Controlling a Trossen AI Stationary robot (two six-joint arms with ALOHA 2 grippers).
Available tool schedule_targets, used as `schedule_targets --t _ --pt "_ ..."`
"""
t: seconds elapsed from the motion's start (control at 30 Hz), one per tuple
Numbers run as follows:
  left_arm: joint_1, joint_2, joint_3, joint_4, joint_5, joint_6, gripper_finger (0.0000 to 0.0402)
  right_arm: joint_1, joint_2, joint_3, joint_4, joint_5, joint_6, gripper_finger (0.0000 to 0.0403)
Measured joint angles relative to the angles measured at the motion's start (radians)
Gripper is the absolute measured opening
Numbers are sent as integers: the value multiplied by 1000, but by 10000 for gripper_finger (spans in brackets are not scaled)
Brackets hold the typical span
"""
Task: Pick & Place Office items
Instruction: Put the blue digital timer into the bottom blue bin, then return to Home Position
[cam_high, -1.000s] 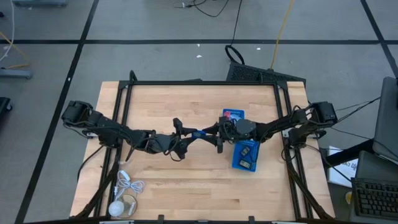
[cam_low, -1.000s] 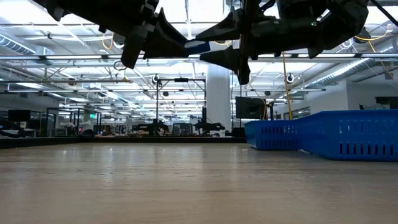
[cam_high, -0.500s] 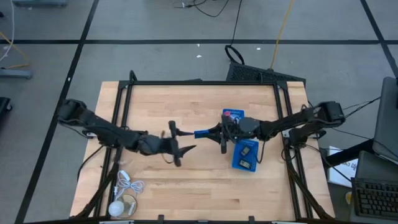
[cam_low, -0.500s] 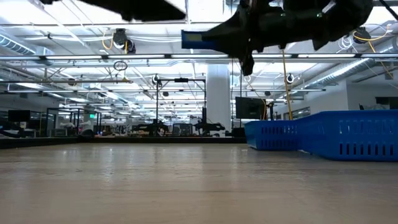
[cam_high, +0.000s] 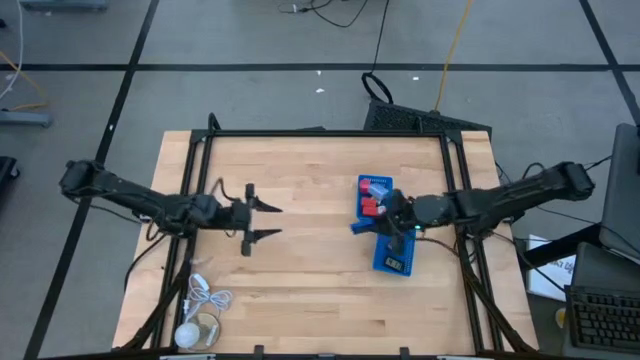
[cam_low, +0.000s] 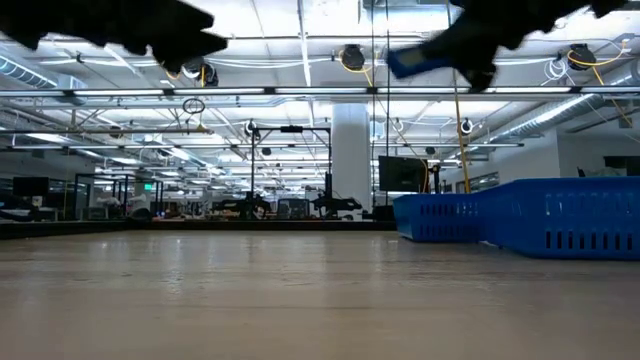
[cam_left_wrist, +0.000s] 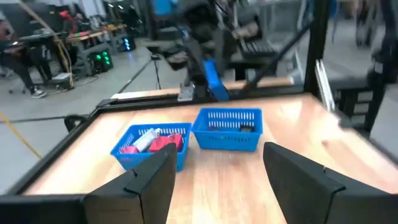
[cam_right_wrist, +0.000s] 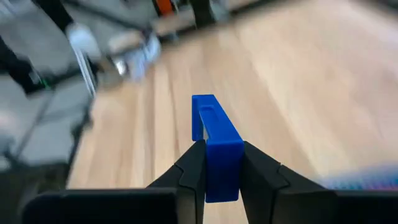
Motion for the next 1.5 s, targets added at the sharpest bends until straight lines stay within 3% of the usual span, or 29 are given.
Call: schedule_targets --t 0.2,0.33,0.6,0.87,1.17,1.33,1.5 --pt "42 -106 -217 227 0 -128 243 70 -122 0 -433 -4 167 59" --pt "68 -137 -301 290 -23 -180 244 106 -137 0 -599 -14 275 59" --pt "104 -134 -330 299 -20 -267 244 132 -43 -1 -617 -120 316 59" --pt "104 -134 -330 299 -20 -260 244 132 78 -1 -584 -164 330 95" --pt "103 -134 -330 300 -19 -271 244 131 10 -1 -583 -157 345 94" --pt "122 -166 -329 293 -7 -273 244 130 -93 0 -719 6 255 95" --pt "193 -213 -329 222 150 -308 244 130 -173 0 -920 174 426 104"
